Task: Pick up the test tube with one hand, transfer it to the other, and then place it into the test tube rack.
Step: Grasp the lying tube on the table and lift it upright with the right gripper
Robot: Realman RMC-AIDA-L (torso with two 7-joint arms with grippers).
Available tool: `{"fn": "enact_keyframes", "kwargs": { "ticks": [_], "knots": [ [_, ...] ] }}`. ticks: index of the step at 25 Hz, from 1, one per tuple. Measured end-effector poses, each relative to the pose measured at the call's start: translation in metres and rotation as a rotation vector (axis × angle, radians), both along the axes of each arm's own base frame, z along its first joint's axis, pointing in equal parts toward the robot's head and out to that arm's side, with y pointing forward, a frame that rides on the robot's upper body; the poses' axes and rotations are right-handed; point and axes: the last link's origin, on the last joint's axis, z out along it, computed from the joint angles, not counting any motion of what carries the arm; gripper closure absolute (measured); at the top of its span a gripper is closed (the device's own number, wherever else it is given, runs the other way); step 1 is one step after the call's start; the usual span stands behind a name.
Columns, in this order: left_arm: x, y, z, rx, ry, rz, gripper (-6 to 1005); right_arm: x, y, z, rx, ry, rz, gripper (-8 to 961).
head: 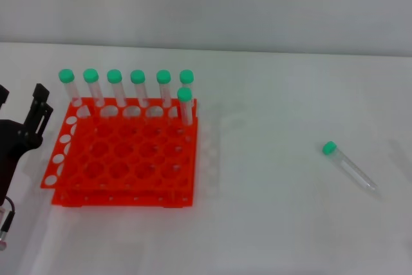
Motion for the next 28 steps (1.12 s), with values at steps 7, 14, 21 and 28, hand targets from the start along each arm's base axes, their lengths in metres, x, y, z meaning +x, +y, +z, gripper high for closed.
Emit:
{"fn": "enact_keyframes", "kwargs": {
  "ticks": [7, 14, 21, 28],
  "knots": [
    [-0.005, 0.005, 0.012, 0.046, 0.002, 0.020, 256, -0.011, 0.006, 0.027, -0.135, 0.151, 0.047, 99],
    [-0.007, 0.012, 0.021, 0.079, 0.001, 0.029, 257, -0.059, 0.032, 0.070, -0.467, 0.174, 0.028, 98],
    [-0.010, 0.010, 0.025, 0.091, 0.019, 0.037, 257, -0.144, 0.051, 0.064, -0.757, -0.187, -0.265, 98],
    [-0.018, 0.004, 0.030, 0.088, -0.004, 0.049, 258, -0.207, 0.056, 0.009, -0.851, -0.459, -0.503, 99]
  ]
}}
